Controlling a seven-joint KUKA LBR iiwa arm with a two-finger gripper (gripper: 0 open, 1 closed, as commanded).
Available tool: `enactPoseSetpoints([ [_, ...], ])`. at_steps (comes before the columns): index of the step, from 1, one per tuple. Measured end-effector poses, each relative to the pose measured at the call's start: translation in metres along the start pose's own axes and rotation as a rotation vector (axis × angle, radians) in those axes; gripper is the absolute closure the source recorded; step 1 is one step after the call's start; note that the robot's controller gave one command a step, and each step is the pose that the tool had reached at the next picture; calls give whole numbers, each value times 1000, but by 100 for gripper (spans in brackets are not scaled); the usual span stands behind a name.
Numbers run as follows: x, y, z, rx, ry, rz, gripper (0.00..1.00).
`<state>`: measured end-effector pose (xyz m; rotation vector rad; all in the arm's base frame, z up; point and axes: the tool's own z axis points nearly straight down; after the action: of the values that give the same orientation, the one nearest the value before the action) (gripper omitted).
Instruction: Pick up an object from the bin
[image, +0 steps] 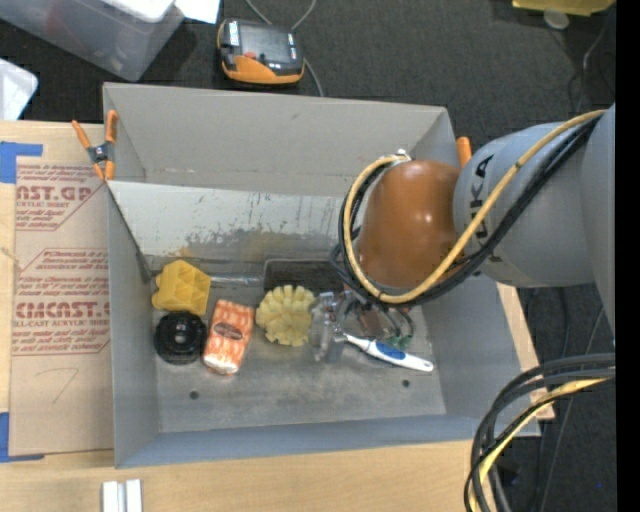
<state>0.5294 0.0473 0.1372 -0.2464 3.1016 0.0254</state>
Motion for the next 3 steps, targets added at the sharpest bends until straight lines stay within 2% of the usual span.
enactPoseSetpoints([
  [1, -43, -38, -17, 4, -10, 3, 100],
  [2, -6, -3, 3, -4, 7, -12, 100],
  [3, -4, -77, 35, 5, -7, -150, 100],
])
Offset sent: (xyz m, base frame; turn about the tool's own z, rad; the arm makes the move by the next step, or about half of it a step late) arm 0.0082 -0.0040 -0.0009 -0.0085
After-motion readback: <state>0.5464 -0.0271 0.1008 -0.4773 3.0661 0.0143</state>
